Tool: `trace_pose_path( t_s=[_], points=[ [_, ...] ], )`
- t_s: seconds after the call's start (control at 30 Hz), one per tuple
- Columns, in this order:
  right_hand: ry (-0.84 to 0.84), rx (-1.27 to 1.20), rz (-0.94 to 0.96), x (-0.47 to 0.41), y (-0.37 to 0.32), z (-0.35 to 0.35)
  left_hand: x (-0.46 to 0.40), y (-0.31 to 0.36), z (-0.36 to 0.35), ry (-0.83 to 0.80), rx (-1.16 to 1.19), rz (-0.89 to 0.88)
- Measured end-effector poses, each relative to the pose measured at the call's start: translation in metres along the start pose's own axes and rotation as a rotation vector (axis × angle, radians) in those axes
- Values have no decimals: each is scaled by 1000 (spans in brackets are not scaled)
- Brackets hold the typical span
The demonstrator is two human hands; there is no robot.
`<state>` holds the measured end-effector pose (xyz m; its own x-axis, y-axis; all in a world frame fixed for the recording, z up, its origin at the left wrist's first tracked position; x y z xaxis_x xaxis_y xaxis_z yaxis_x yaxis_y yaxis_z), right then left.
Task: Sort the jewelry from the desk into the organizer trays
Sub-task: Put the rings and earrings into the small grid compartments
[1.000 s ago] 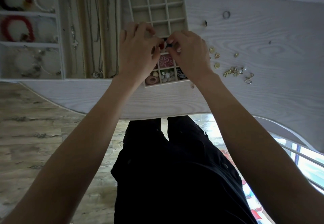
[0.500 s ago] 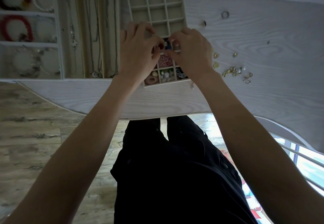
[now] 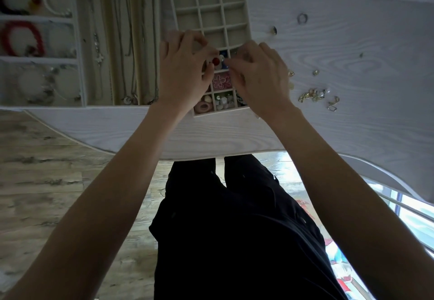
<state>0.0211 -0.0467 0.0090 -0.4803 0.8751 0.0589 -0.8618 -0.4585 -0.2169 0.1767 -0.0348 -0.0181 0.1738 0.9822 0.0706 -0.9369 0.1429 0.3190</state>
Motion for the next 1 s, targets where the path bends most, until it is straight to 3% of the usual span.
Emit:
trace_pose_path(
  t_s=[0.2,0.43,0.63,0.8,0.9,1.0],
  points=[
    [-49,-68,-52,4,0,-9,-1,-1,1,23,-14,-2],
    [7,-161,-68,-1,-1,-7,-1,-5,0,17,-24,-21],
    [-81,-119,-36,-7,2,-9,-2,-2,2,9,-29,-11],
    [-195,-209,-115,-15,4,-7,-3,-2,2,-13,16,7],
    [-193,-316,-175,-19,5,-8,-5,-4,2,-6,63,30],
    [-185,-272,-177,-20,5,-10,-7,-4,2,6,85,29]
  ],
)
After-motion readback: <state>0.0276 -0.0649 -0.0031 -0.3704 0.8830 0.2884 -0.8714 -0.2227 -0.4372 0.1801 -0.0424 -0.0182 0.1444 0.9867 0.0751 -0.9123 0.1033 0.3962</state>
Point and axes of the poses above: each hand's wrist, its own x-axis away from the middle knuckle, its own z-axis out of the back of the hand, y = z × x, the point moved 2 cm from there along -x, towards the middle knuckle, and after that the axes turned 11 degrees about -y, right-handed, at the moved point
